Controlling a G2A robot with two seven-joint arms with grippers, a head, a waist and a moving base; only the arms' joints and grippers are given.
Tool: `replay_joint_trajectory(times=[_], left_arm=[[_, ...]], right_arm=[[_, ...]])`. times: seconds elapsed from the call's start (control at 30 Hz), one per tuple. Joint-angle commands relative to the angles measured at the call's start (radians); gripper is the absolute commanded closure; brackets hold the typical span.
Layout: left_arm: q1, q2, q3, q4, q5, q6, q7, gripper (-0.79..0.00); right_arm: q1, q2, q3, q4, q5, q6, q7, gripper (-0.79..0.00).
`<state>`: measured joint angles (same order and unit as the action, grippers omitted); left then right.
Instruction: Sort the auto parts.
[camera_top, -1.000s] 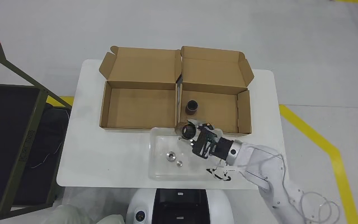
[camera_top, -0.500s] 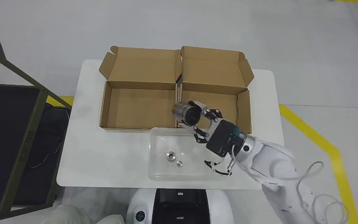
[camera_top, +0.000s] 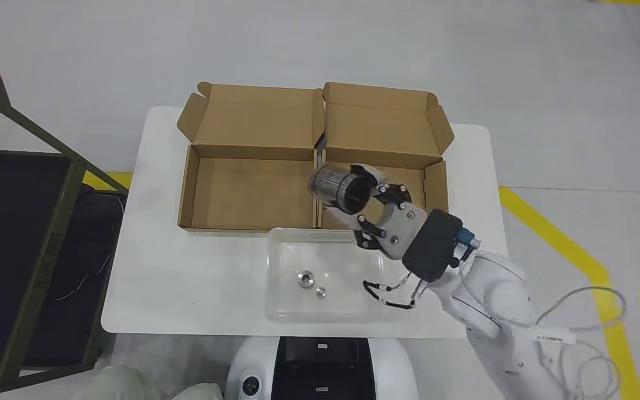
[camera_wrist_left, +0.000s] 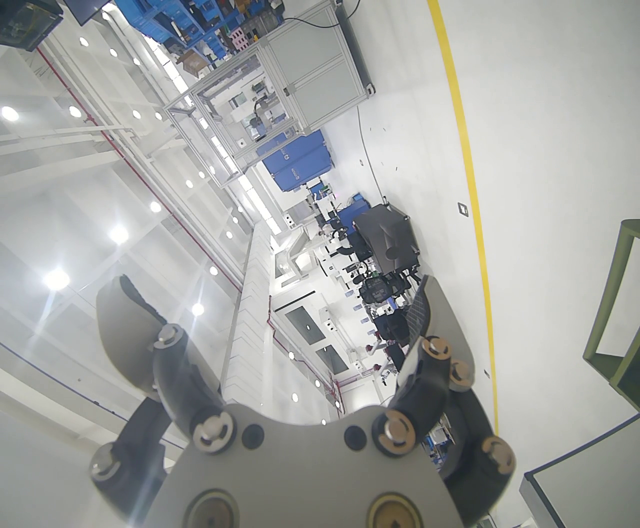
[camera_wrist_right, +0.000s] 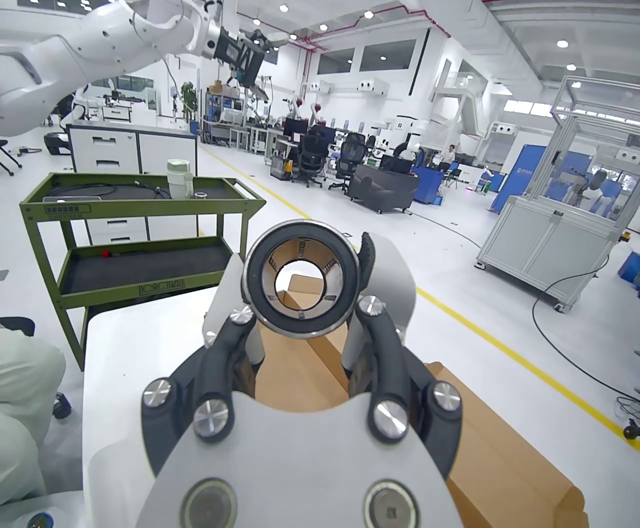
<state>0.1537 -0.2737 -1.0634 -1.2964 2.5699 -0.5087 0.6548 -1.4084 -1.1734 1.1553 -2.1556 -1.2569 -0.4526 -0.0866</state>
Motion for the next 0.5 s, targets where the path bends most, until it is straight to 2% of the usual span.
replay_joint_trajectory(times=[0.0,0.47], left_arm=[[0.000,0.000,0.000,0.000,0.000,0.000,0.000,-0.785],[0.000,0.000,0.000,0.000,0.000,0.000,0.000,-0.785]], right_arm=[[0.003,-0.001,0.001,0.006,0.016,-0.004,-0.011,0.000],[0.012,-0.007,0.039,0.060,0.122,0.019,-0.076,0.000]])
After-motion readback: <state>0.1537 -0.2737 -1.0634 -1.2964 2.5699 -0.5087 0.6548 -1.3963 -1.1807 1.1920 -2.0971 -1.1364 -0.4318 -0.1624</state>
